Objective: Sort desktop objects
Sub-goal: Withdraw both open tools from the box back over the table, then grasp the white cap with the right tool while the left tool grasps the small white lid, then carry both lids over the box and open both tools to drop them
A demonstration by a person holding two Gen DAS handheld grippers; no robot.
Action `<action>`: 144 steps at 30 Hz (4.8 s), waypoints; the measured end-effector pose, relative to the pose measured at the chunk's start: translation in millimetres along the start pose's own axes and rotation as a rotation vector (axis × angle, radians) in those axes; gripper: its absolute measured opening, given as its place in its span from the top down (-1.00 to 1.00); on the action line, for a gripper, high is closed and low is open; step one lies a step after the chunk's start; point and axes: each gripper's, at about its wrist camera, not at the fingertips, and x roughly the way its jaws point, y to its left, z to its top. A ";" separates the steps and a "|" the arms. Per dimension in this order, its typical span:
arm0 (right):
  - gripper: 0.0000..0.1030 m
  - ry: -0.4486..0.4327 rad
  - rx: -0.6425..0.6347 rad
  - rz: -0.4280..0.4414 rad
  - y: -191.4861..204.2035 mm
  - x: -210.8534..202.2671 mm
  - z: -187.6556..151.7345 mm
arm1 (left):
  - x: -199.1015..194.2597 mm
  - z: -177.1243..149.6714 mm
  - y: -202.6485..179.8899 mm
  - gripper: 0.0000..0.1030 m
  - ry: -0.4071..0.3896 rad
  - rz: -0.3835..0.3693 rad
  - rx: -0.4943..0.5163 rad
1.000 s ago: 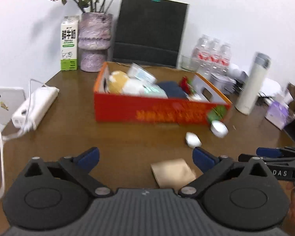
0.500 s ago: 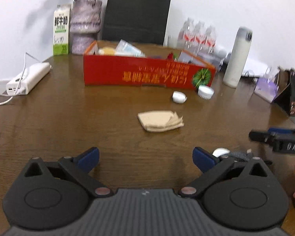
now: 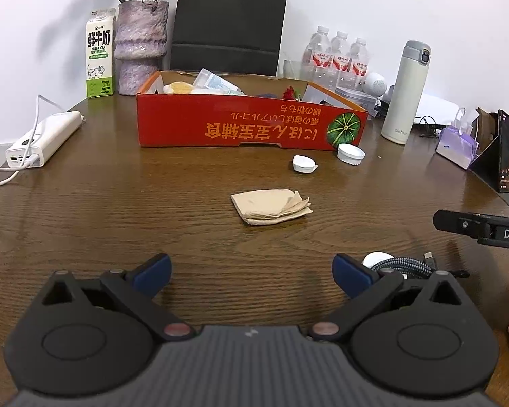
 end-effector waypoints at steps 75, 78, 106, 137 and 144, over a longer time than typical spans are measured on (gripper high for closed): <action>0.25 -0.215 -0.794 -0.265 120.2 14.9 21.8 | 17.7 62.5 -14.7 0.52 -0.022 -0.016 0.058; 0.26 -0.076 -0.711 -0.279 113.3 33.6 33.2 | 16.0 59.0 -10.4 0.52 -0.019 -0.014 0.049; 0.26 0.080 -0.285 0.052 76.5 -0.2 39.9 | -2.6 43.7 22.9 0.52 0.001 -0.042 -0.076; -0.33 0.240 -0.075 0.016 37.9 262.9 244.5 | 213.3 272.8 59.0 -0.47 0.172 0.060 -0.114; -0.56 0.085 -0.089 0.058 40.5 144.6 196.6 | 91.3 195.6 56.3 -0.94 0.041 0.052 -0.170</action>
